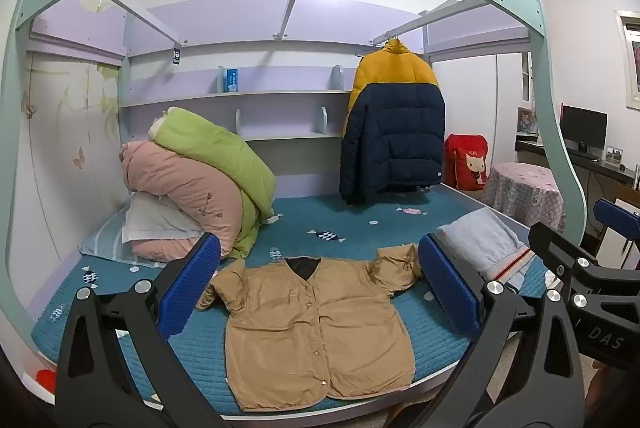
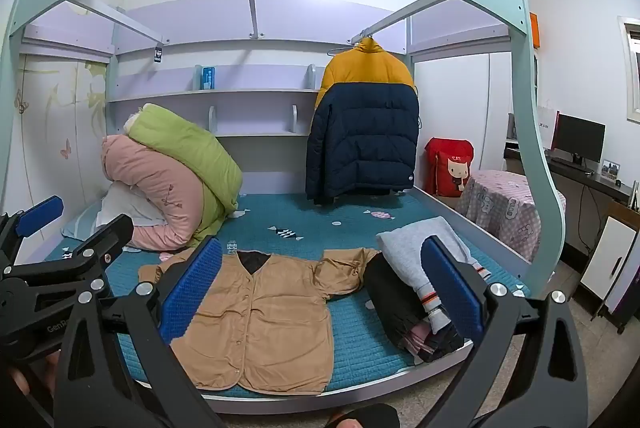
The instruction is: Fold large clothes
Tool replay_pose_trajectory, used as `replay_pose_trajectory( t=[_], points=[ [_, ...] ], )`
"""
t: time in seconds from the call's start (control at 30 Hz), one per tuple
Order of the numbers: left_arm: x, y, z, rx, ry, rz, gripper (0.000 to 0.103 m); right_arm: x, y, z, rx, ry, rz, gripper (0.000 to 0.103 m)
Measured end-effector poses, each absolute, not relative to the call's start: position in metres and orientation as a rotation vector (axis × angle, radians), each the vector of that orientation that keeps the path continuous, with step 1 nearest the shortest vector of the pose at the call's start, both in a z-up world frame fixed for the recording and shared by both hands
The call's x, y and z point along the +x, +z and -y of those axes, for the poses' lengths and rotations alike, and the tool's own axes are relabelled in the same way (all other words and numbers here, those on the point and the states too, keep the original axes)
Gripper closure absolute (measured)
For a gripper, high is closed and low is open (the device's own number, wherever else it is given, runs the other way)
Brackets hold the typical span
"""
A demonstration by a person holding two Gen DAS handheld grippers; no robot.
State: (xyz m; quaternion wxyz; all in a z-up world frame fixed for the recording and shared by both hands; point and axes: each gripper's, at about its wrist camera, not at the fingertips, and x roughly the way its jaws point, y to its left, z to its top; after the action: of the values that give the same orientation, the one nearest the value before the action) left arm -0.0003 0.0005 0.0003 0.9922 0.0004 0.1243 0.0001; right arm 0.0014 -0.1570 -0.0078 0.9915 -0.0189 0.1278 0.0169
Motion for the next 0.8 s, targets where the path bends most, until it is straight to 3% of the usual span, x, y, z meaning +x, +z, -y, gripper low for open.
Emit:
replay_pose_trajectory(
  t=[0.8],
  points=[
    [-0.0009,-0.0002,0.0043,0.025,0.015,-0.238,0.004,-0.0005,-0.0101,0.1561,-0.039,0.035,-0.262,0.007]
  ],
)
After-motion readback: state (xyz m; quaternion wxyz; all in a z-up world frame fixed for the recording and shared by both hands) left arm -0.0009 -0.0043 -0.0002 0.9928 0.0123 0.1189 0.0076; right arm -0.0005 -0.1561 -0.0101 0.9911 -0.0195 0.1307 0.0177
